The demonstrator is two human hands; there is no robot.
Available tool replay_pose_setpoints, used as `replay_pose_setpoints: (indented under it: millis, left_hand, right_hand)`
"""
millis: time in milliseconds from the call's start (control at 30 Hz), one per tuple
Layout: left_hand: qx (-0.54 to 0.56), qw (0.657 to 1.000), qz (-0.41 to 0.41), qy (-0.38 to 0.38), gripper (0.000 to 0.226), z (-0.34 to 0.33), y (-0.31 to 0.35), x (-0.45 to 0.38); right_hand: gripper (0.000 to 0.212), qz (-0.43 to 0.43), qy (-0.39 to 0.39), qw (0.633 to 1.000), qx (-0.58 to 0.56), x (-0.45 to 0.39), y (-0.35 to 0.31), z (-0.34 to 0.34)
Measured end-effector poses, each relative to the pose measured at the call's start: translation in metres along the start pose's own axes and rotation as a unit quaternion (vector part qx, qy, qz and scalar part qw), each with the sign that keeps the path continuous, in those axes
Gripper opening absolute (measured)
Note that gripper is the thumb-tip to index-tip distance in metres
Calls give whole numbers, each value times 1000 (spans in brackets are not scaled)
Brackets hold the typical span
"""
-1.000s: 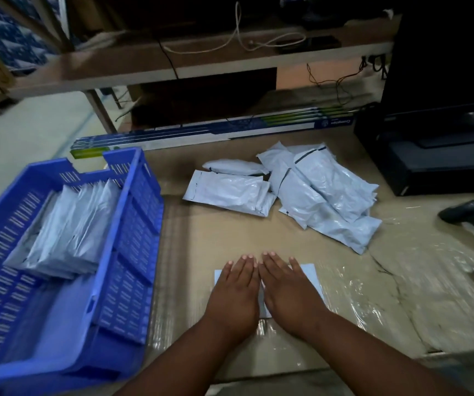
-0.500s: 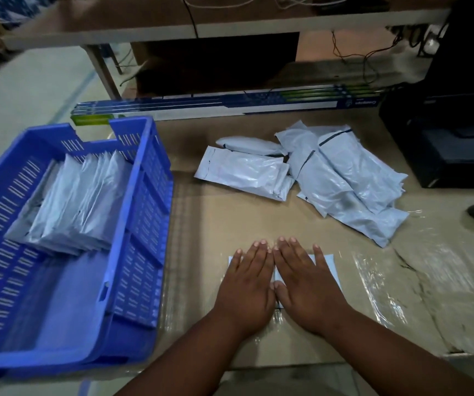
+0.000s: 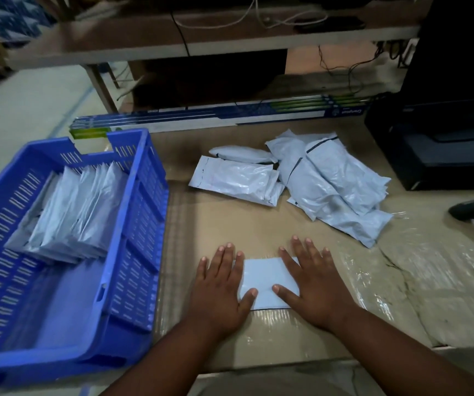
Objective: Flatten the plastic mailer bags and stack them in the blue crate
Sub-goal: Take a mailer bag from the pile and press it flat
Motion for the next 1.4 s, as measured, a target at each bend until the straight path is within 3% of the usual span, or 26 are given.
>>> replay_pose_setpoints:
  millis: [167, 300, 367, 633, 767, 900, 1033, 1133, 1267, 1400]
  left_hand:
    - [9, 1000, 0, -1, 89, 6, -5, 7]
    - [31, 996, -65, 43, 79, 12, 7, 29]
    - [29, 996, -73, 44, 75, 5, 11, 37]
    - [-2, 997, -66, 25, 75, -3, 11, 36]
    - [18, 996, -63, 63, 77, 4, 16, 34]
    - [60, 976, -173, 114, 73, 19, 62, 13]
    - [48, 973, -215, 74, 73, 5, 97, -3]
    - [51, 974, -209, 69, 73, 0, 98, -2]
    - [82, 980, -162, 81, 66, 2, 88, -9]
    - [90, 982, -152, 72, 63, -9, 79, -13]
  right_hand:
    - [81, 15, 17, 999, 23, 2, -5, 6]
    - [74, 119, 70, 990, 11, 17, -36, 12]
    - [76, 154, 58, 986, 9, 21, -55, 1]
    - [78, 142, 0, 990, -10, 17, -58, -13]
    - [76, 130, 11, 991, -38, 21, -49, -6]
    - [75, 77, 67, 995, -21, 32, -8, 10]
    - [80, 34, 2, 999, -32, 40, 19, -9]
    - [79, 41, -11, 999, -22, 38, 20, -13]
    - [70, 30, 55, 998, -30, 34, 15, 7]
    - [74, 134, 35, 987, -78, 26, -25, 11]
Point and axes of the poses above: each hand's wrist, its own x-axis away from the middle knuckle, its own z-axis out of the back of the hand, y = z × x, the point moved 5 cm from there along -x, towards the middle knuckle, and after that the axes turned 1 degree about z, right-handed, at the moved point
